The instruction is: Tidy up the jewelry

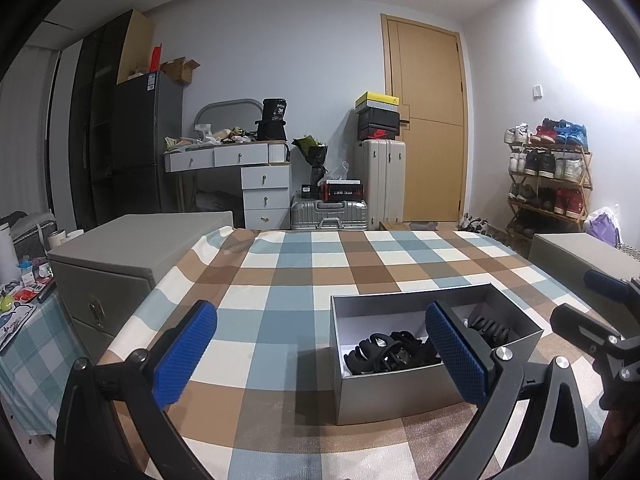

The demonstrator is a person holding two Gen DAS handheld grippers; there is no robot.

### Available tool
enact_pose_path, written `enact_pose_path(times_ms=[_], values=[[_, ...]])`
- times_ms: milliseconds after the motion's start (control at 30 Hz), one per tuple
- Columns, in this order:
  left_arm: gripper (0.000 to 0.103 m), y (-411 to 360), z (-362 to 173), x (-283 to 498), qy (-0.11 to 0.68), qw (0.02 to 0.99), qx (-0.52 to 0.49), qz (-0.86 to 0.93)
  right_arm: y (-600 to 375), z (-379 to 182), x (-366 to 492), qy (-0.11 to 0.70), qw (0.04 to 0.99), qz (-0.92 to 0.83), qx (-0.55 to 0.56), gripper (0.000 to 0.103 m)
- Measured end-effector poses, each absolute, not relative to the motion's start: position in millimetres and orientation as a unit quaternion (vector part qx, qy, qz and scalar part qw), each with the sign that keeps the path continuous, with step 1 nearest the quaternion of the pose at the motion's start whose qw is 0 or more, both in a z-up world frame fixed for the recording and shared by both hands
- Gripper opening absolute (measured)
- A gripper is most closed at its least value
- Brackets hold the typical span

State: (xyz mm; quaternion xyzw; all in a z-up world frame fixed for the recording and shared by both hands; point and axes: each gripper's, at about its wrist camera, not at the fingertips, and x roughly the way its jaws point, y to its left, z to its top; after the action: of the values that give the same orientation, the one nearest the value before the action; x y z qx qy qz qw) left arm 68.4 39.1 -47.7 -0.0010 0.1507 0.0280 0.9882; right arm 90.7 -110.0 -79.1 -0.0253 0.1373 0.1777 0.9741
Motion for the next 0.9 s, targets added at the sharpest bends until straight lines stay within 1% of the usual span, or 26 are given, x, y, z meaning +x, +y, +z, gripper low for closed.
enact_pose_path(times_ms=[900], values=[[0.102, 40.4, -46.8, 68.3, 0.151, 0.988, -0.002, 0.032, -108.9, -77.1, 92.9, 0.139, 0.973, 0.181, -0.028, 0.103]])
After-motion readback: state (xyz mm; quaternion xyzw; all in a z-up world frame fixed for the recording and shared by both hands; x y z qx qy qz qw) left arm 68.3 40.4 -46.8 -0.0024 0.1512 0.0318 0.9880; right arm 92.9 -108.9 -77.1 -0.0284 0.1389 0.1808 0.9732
